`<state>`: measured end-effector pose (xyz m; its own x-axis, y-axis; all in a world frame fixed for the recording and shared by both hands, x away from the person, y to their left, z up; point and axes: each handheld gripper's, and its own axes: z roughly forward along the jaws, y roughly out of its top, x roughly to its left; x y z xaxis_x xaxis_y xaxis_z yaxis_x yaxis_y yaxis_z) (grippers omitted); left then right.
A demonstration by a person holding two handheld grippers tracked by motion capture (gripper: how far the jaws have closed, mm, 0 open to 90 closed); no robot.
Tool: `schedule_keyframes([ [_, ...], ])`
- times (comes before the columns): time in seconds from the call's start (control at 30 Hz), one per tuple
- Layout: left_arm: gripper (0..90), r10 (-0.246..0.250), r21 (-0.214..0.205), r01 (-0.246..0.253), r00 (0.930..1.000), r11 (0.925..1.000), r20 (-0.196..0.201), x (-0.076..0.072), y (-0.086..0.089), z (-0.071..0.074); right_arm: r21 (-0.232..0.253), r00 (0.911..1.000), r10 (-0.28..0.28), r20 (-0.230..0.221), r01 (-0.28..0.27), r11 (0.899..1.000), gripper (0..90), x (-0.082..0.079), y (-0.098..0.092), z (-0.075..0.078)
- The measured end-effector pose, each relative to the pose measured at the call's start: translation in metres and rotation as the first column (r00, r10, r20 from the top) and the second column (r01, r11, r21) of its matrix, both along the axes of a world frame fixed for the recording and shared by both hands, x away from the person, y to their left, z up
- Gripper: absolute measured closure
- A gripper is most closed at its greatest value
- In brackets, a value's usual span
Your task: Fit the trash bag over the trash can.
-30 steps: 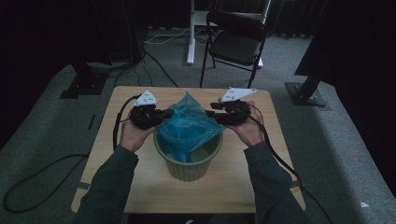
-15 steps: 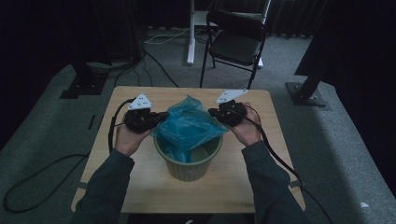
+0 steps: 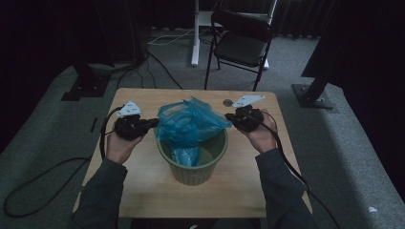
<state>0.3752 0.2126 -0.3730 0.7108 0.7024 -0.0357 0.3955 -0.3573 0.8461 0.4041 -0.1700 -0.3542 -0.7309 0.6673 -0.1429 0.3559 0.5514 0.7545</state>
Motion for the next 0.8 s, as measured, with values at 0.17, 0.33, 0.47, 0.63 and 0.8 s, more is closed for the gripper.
schedule_keyframes([
  [0.17,89.3,0.014,0.0,-0.014,0.9997,0.9999,-0.022,0.0,0.007,-0.008,-0.003,0.9998,-0.001,-0.022,0.001,1.0,89.9,0.0,-0.003,-0.008],
  [0.33,89.3,0.022,0.002,-0.022,0.9989,0.9998,-0.04,-0.004,0.013,-0.014,0.006,0.9995,0.002,-0.033,-0.002,1.0,89.8,-0.005,-0.012,-0.013],
  [0.47,89.2,-0.002,0.004,0.003,0.9989,1.0,-0.046,-0.014,0.013,-0.017,0.06,0.998,0.037,-0.051,-0.034,0.998,89.8,-0.015,-0.02,-0.014],
  [0.63,89.2,-0.05,-0.012,0.049,0.9971,0.9987,-0.057,-0.028,0.01,-0.019,0.092,0.9925,0.102,-0.066,-0.096,0.991,89.8,-0.028,-0.021,-0.014],
  [0.8,89.2,-0.078,-0.042,0.076,0.9946,0.9963,-0.068,-0.035,0.01,-0.021,0.076,0.9881,0.139,-0.066,-0.134,0.988,89.8,-0.038,-0.019,-0.014],
])
